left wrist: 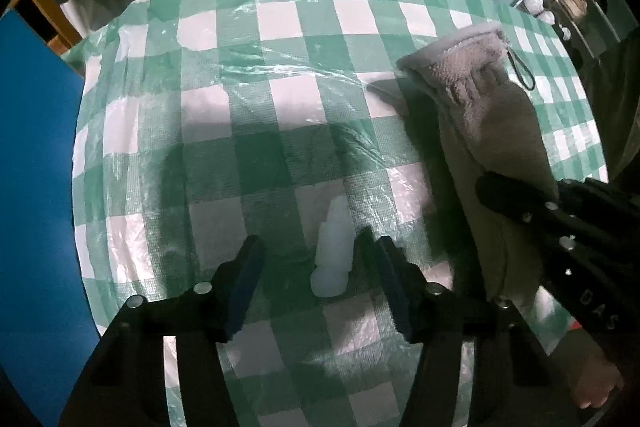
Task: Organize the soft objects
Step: 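Grasp the grey mitten with the right gripper while the left gripper grasps the small white bottle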
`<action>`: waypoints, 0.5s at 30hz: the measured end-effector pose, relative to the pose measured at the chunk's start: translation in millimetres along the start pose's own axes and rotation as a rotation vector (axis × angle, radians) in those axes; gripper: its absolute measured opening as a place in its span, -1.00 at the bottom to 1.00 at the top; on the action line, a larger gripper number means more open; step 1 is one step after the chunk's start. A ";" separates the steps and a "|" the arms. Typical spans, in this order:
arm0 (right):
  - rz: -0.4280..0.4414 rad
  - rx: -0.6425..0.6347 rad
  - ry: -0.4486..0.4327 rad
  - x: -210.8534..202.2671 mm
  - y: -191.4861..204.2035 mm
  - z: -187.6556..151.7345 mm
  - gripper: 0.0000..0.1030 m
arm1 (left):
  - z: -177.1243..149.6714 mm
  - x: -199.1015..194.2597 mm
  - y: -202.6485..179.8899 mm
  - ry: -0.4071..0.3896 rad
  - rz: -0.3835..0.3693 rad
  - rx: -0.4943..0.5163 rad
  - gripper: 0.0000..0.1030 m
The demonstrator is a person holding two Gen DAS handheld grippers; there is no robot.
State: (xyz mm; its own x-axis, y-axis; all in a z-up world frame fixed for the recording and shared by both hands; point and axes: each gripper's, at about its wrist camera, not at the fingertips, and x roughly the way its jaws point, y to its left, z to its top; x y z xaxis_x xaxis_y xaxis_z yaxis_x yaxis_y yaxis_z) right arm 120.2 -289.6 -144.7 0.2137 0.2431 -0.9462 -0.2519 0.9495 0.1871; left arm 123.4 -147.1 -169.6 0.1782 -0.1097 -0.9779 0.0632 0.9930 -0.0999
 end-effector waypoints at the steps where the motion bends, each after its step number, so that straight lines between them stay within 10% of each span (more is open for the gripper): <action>1: 0.001 0.003 -0.001 -0.8 -1.0 -0.3 -0.68 | -0.2 0.5 -1.5 -0.002 0.007 0.005 -0.01; 6: 0.001 0.021 -0.006 -4.2 -8.7 -1.0 -0.68 | -2.6 2.9 -8.3 -0.009 0.011 0.021 -0.66; 15: 0.010 0.030 -0.019 -12.0 -12.7 -3.2 -0.68 | -13.9 -13.9 -6.8 -0.043 -0.035 0.023 -0.70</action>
State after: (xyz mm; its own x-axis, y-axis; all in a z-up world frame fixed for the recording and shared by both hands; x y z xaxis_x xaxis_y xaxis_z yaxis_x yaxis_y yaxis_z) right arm 117.9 -305.2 -136.6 0.2291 0.2560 -0.9391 -0.2258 0.9525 0.2045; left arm 106.8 -151.7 -157.9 0.2171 -0.1463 -0.9651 0.0927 0.9873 -0.1288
